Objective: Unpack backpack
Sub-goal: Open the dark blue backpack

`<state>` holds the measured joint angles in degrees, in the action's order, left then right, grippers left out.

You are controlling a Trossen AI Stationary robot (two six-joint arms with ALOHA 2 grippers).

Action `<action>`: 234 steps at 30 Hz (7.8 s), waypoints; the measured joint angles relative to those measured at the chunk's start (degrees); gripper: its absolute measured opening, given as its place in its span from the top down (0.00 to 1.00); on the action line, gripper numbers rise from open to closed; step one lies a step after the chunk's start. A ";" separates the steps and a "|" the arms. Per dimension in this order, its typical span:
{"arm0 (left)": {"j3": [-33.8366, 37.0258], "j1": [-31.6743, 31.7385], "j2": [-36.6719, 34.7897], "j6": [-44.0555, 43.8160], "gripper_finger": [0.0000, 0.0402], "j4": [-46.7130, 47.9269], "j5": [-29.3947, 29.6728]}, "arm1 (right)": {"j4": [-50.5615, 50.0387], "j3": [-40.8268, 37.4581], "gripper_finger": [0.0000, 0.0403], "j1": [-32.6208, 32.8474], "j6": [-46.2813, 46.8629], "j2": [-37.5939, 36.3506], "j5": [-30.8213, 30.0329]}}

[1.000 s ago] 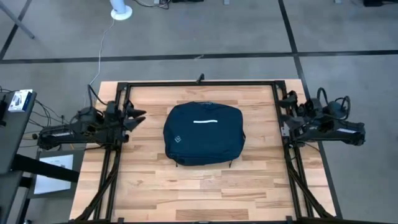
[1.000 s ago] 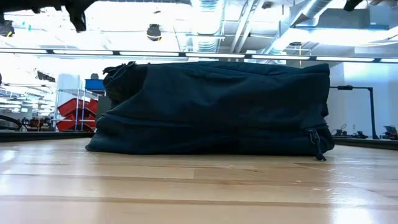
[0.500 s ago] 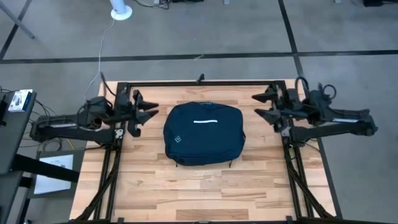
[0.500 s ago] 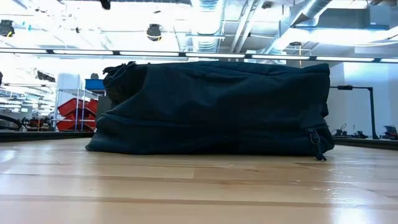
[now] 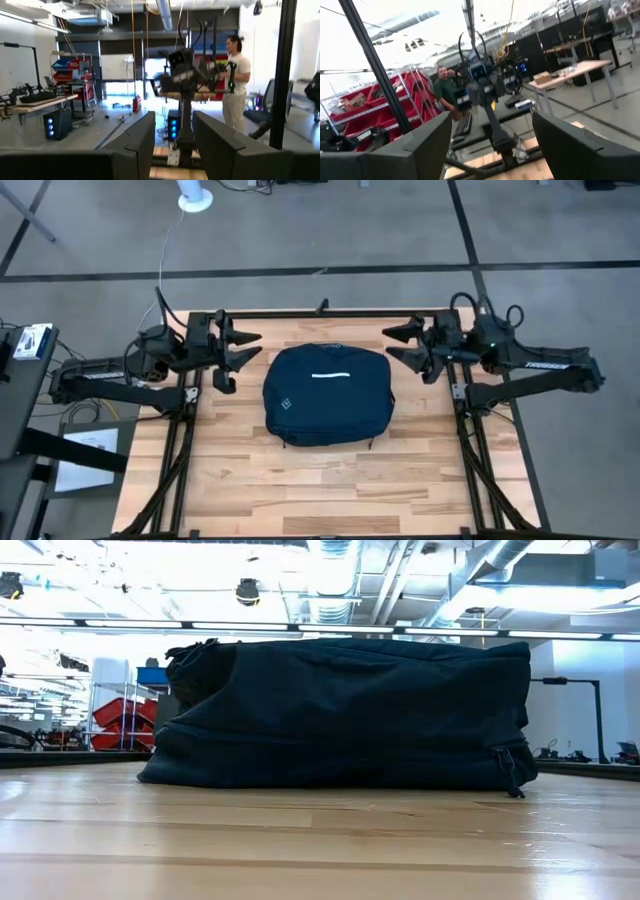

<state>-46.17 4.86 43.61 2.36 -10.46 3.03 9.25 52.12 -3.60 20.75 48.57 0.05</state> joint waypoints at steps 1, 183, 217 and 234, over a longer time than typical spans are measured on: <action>0.00 0.00 0.06 0.01 0.70 0.25 0.00 | -0.02 0.04 0.33 0.03 -0.10 -0.21 -0.01; -16.87 8.70 38.87 3.62 0.96 39.87 1.37 | -6.60 0.00 0.33 4.66 -10.64 0.65 0.17; 13.59 5.20 10.72 -8.98 0.60 31.42 5.80 | -7.62 -0.06 0.33 6.10 -11.47 25.80 0.05; 12.26 30.08 26.55 -30.31 0.51 12.18 -24.91 | -6.99 0.00 0.33 9.06 -5.11 31.35 -0.01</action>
<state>-33.91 34.94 70.16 -27.95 1.72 -21.88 2.26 52.12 5.46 15.64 79.92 0.03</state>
